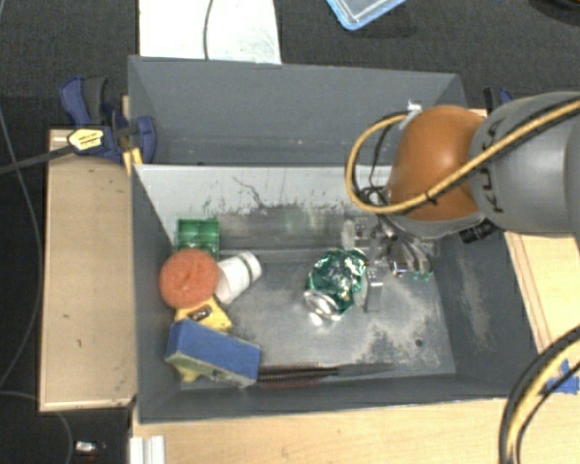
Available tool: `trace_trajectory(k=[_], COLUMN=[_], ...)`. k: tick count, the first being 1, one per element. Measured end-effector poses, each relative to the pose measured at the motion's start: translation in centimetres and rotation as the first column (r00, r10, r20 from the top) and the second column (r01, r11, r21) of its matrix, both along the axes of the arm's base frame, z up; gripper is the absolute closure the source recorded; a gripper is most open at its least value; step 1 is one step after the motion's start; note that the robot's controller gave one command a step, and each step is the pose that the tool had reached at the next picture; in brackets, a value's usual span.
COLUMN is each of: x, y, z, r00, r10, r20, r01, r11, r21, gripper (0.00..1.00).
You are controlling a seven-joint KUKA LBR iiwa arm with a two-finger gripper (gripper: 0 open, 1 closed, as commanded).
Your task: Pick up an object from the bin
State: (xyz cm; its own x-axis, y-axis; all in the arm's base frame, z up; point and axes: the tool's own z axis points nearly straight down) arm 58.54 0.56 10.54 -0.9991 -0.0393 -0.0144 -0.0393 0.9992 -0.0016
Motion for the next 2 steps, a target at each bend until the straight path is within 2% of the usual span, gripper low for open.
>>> trace_trajectory(k=[1, 2], x=[-0.4, 0.4], y=[1.8, 1.2], z=[-1.2, -2.5], r00=[0.995, 0.969], r10=[-0.099, -0.247], r20=[0.002, 0.011], r01=[0.099, 0.247], r11=[0.995, 0.969], r21=[0.003, 0.012], gripper=[0.0, 1.0])
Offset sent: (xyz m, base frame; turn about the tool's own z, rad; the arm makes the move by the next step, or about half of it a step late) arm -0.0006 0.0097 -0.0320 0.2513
